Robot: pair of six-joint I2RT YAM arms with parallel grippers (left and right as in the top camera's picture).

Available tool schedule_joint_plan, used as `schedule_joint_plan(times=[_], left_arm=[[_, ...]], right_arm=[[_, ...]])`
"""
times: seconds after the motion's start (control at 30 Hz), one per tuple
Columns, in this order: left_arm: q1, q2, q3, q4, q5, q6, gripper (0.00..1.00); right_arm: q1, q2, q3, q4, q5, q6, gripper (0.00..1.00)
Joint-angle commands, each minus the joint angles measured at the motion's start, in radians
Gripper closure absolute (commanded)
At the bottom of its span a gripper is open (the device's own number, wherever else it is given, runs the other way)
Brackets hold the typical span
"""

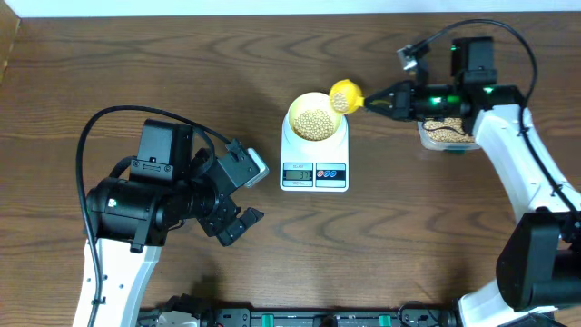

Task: Scoop item into bowl and weigh 50g on scale
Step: 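Carry the filled scoop with right gripper over the yellow bowl, then tilt the scoop to pour a small amount into the bowl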

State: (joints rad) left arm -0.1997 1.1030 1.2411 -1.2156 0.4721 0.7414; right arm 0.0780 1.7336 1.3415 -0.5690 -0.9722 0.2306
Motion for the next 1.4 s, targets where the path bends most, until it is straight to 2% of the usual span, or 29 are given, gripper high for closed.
schedule_joint_plan(times=[0.0, 0.13, 0.27, 0.53, 0.83, 1.37], left_arm=[[0.004, -0.006, 0.019, -0.003, 0.002, 0.018, 0.01], [0.004, -0.006, 0.019, -0.003, 0.002, 0.018, 0.01], [0.004, -0.006, 0.019, -0.003, 0.002, 0.018, 0.01], [0.004, -0.006, 0.019, -0.003, 0.002, 0.018, 0.01], [0.004, -0.006, 0.019, -0.003, 0.002, 0.018, 0.01], [0.004, -0.006, 0.019, -0.003, 0.002, 0.018, 0.01]], right_arm=[[0.069, 0.004, 0.005, 0.058, 0.097, 0.024, 0.99], [0.118, -0.011, 0.009, 0.092, 0.227, 0.000, 0.99], [0.190, -0.057, 0.017, 0.082, 0.455, -0.095, 0.99], [0.314, -0.124, 0.018, 0.051, 0.774, -0.328, 0.99], [0.363, -0.125, 0.018, -0.003, 0.817, -0.455, 0.99], [0.371, -0.165, 0.019, 0.002, 0.817, -0.493, 0.99]])
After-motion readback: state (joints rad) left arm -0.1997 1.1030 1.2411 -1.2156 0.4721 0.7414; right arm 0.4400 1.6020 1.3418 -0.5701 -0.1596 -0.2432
